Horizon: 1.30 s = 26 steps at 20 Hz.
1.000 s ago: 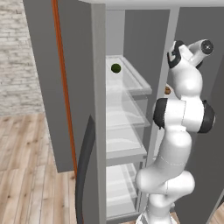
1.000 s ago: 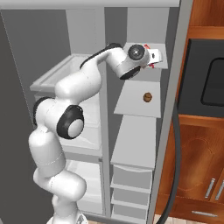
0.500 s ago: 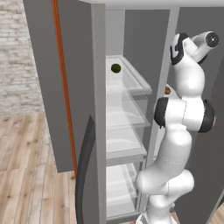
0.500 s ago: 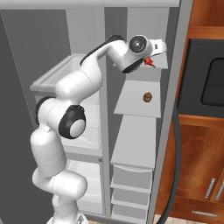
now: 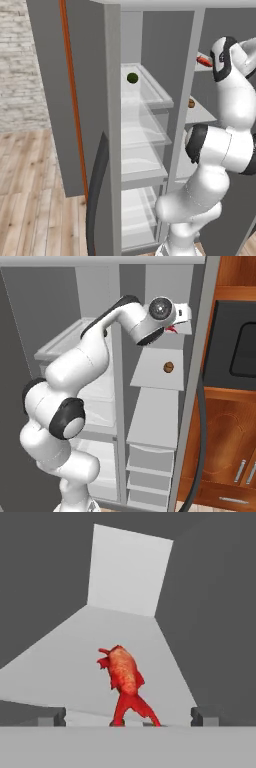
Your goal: There's a fish in the fridge that needs to be moved to the freezer for freezing. Pick up the fish from the fridge, place it on any shelf in the freezer, and close the fridge and freezer doors when done.
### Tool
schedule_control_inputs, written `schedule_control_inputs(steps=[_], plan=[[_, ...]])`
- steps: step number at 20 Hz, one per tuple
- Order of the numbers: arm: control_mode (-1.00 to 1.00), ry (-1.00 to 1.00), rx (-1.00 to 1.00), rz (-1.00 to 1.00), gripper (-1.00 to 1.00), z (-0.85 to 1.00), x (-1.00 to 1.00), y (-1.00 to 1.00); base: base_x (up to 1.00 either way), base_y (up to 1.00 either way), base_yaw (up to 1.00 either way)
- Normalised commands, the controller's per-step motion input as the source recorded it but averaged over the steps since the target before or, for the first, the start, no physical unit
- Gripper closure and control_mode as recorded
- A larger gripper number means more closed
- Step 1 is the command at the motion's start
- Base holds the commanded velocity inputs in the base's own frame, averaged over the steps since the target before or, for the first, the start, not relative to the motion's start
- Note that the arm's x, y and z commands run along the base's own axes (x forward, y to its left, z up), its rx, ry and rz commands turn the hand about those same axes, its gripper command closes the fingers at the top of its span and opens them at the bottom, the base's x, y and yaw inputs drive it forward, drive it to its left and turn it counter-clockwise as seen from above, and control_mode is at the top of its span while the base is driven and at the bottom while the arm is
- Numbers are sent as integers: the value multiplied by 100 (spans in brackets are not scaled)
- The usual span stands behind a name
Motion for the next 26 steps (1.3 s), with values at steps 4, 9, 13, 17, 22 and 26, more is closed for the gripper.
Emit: schedule_control_inputs(steps=[4, 9, 13, 17, 22, 26], plan=[[-100, -14, 11, 0, -100, 0, -100, 78, 0, 0, 0], [-100, -5, 14, 0, -100, 10, -100, 75, 0, 0, 0], [-100, 3, 10, 0, -100, 31, -89, 65, 0, 0, 0], [-100, 14, 4, 0, -100, 20, -56, 66, 0, 0, 0], [-100, 21, -4, 0, -100, 31, -33, 24, 0, 0, 0], [-100, 16, -3, 0, -100, -8, -29, 8, 0, 0, 0]])
